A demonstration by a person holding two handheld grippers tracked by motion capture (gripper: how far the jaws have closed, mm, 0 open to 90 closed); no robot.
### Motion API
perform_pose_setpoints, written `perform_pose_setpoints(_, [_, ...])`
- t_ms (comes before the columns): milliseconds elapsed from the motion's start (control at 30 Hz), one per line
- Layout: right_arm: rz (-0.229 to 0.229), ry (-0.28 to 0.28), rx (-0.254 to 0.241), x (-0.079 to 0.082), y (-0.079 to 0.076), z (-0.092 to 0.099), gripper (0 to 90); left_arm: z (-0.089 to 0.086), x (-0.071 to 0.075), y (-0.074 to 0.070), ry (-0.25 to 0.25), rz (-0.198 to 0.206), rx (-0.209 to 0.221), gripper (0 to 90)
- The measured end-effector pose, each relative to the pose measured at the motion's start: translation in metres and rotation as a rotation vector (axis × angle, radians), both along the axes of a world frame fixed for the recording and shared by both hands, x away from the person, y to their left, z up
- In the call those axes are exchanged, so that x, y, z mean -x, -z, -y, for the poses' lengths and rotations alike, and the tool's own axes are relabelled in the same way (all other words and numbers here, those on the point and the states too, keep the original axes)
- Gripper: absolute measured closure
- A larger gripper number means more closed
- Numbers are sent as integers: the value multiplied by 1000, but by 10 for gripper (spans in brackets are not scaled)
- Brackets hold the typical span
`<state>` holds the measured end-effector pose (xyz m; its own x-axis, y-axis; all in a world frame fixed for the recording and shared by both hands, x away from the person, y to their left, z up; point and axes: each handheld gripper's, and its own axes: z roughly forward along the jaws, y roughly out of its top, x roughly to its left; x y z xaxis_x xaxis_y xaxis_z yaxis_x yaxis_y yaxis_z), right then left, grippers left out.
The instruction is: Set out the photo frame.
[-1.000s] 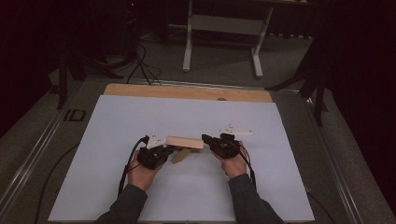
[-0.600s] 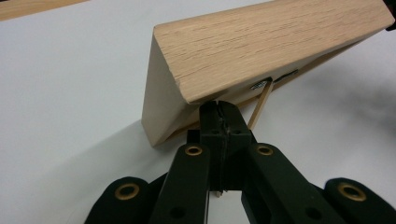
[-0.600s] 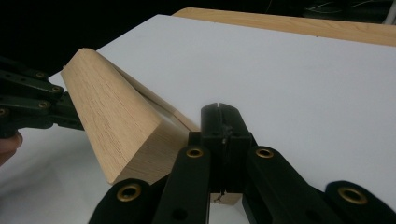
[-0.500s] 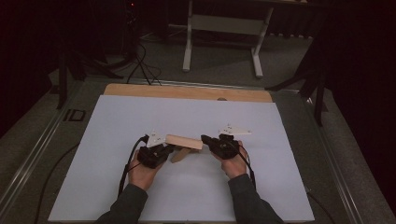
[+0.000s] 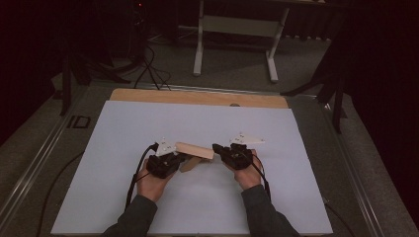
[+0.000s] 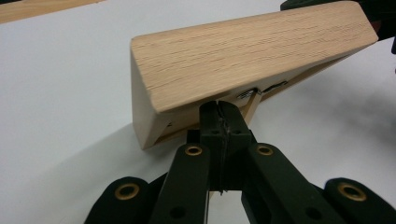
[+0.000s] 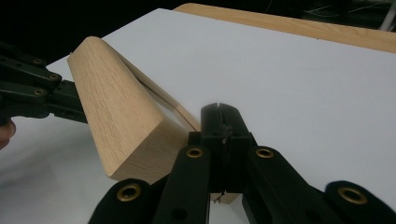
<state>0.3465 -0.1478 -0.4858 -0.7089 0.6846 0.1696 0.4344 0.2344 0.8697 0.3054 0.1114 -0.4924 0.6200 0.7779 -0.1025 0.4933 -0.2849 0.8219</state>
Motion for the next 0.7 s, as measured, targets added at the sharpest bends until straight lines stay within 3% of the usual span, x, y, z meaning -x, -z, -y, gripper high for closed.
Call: perform_pose_setpoints(700, [26, -46, 47, 10, -2, -9, 900, 8, 4, -1, 26, 4, 0, 897])
